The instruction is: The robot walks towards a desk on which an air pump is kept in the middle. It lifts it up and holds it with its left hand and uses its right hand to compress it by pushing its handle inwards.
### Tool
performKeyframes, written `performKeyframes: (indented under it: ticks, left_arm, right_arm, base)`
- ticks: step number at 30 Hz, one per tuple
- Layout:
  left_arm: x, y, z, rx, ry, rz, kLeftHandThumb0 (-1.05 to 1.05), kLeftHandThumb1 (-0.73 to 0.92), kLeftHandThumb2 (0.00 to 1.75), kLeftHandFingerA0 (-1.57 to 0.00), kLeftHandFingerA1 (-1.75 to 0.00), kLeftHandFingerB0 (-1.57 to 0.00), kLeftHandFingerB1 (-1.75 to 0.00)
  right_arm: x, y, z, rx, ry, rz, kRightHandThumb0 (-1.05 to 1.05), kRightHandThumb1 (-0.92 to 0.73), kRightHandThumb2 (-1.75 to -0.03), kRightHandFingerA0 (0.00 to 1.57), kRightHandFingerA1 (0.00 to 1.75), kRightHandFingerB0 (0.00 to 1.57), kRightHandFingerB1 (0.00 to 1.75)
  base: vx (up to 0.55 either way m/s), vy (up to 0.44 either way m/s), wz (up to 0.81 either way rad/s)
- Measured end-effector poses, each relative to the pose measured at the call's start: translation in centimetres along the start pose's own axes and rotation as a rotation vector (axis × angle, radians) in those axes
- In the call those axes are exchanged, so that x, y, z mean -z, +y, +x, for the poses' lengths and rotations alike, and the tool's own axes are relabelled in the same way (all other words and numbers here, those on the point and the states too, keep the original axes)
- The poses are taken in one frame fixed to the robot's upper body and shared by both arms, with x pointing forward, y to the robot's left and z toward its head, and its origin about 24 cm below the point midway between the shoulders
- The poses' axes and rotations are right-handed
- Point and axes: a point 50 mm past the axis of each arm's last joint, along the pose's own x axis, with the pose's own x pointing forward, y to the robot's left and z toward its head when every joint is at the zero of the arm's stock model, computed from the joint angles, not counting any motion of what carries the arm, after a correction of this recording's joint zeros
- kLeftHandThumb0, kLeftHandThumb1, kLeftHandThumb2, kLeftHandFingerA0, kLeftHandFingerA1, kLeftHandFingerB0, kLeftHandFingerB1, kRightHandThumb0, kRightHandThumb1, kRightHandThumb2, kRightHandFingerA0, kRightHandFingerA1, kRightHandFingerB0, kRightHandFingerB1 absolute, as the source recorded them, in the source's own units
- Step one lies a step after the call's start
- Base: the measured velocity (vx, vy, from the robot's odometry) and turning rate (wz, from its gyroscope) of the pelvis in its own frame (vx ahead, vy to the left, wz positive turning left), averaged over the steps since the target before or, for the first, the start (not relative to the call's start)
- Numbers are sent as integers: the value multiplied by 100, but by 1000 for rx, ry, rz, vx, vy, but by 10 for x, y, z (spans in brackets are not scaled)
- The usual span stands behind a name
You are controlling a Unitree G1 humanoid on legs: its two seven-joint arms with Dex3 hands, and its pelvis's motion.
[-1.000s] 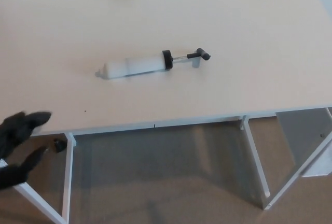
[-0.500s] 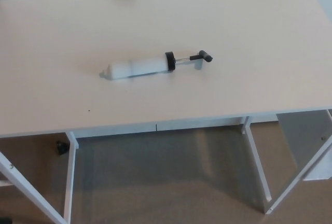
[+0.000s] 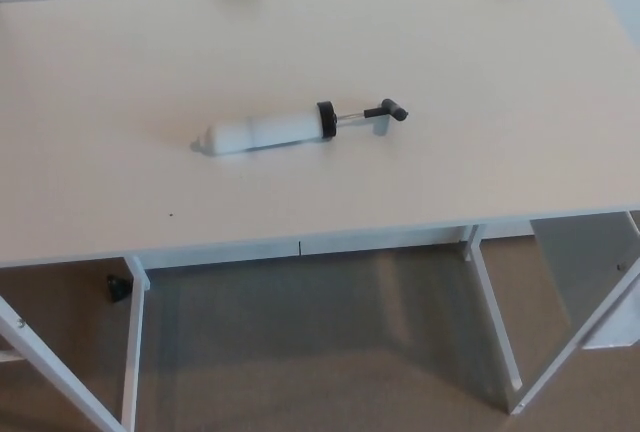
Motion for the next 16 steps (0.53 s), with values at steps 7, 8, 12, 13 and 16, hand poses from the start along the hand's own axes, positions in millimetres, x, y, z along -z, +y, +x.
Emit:
performKeyframes:
  ticks: [7, 8, 12, 13, 16]
  left_arm:
    - [27, 4, -2, -28, 43, -146, -36, 45, 102, 0, -48, 0, -46]
    - [27, 4, -2, -28, 43, -146, -36, 45, 102, 0, -48, 0, -46]
    - [34, 8, 0, -57, 20, -234, -36, 46, 102, 0, -48, 0, -46]
    - [34, 8, 0, -59, 18, -239, -36, 46, 102, 0, -48, 0, -46]
    - [36, 10, 3, -83, -21, -306, -69, 76, 63, -19, -30, -20, -27]
  right_arm:
    - [13, -41, -6, 110, 80, 104, -37, -49, -110, 1, 50, 0, 49]
    - [13, -41, -6, 110, 80, 104, -37, -49, -110, 1, 50, 0, 49]
    - [20, -64, -15, 176, 115, 193, -82, -92, -71, 21, 37, 13, 27]
    - [21, -65, -16, 180, 116, 198, -82, -92, -71, 21, 37, 13, 27]
    - [25, -79, -22, 215, 125, 271, -82, -92, -74, 20, 38, 12, 27]
  base:
    - [0, 0, 0]
    - [0, 0, 0]
    - [0, 0, 0]
    - [0, 0, 0]
    - [0, 0, 0]
